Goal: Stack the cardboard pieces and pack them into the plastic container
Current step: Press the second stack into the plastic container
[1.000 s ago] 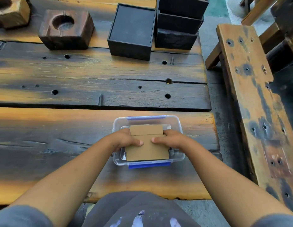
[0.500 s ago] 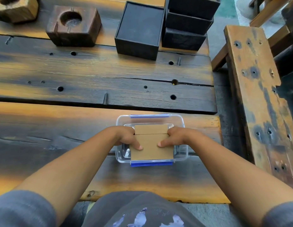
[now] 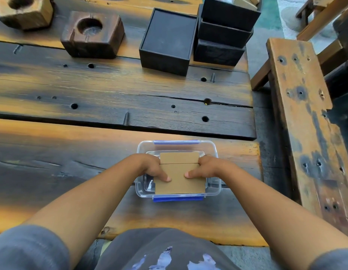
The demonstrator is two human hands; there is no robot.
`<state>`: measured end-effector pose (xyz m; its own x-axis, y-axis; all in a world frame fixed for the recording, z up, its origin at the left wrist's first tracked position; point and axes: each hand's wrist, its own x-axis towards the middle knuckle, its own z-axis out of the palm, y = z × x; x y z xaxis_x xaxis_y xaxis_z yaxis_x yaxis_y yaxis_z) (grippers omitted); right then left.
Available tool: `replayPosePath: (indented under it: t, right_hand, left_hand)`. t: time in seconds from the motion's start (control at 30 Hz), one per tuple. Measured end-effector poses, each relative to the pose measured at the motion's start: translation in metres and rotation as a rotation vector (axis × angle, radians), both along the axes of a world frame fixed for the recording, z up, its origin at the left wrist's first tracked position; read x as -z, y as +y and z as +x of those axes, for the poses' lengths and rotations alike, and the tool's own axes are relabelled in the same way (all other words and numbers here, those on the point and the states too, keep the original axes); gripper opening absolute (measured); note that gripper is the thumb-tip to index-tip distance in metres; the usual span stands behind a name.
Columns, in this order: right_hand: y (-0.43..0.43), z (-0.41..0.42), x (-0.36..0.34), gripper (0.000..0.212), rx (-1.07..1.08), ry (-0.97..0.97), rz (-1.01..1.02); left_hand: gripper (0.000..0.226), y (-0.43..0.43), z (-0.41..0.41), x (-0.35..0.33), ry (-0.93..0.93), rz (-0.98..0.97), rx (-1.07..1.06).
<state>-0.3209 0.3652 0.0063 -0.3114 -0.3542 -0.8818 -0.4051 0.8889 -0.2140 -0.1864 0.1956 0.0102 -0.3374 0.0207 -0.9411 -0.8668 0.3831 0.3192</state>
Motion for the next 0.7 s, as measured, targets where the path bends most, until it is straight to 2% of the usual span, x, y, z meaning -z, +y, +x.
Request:
replayPosePath:
  t: [0.17,0.43,0.57,0.7]
  right_hand:
    - [-0.006,0.005,-0.003,0.094,0.023,0.017,0.04]
    - [-0.01,0.004,-0.01,0.088,0.105,-0.085,0.063]
    - [-0.012,0.011,-0.007,0.092,0.196,-0.068,0.078]
    - [-0.003,0.03,0.003,0.081,0.356,0.038,-0.039]
  left_hand:
    - [0.072,0.002,-0.004,-0.001,-0.04,-0.073,-0.005]
    - [0.059,0.001,-0.004,-0.008,-0.057,-0.019,-0.041]
    - [0.066,0.007,0.001,-0.007,0.032,-0.155,-0.078]
    - [0.072,0.02,0.006,-0.007,0.081,-0.286,-0.175]
